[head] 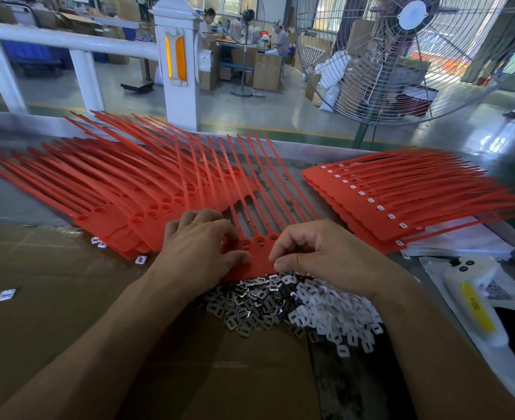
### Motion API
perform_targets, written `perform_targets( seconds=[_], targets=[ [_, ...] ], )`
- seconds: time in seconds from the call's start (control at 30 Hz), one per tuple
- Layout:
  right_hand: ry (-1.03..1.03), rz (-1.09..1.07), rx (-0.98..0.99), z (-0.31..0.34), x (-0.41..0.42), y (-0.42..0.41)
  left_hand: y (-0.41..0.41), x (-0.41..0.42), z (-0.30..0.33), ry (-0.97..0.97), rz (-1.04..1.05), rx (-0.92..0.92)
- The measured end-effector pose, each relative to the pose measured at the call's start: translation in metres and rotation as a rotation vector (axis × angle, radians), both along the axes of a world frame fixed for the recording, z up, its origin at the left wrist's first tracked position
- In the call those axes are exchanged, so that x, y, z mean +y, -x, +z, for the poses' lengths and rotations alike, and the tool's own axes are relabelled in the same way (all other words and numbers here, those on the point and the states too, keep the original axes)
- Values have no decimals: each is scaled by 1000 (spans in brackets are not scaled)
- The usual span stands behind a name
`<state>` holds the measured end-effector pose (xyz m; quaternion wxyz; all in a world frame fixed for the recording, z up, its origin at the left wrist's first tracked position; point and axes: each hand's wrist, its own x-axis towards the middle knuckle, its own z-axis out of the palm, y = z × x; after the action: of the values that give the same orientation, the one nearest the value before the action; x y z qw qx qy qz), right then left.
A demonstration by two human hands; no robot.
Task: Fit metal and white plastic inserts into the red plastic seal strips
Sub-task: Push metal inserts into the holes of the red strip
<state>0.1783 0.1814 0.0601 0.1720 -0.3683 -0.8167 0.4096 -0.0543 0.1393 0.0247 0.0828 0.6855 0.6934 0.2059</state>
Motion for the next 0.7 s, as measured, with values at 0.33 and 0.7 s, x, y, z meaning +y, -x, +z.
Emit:
perform_targets(
  seconds=[0.33, 0.7],
  targets=[
    [28, 31, -8, -3, 0, 1, 0, 1, -2, -18, 4, -7],
    [-119, -282, 120, -6, 9, -6, 1, 0, -1, -1, -5, -16]
  ],
)
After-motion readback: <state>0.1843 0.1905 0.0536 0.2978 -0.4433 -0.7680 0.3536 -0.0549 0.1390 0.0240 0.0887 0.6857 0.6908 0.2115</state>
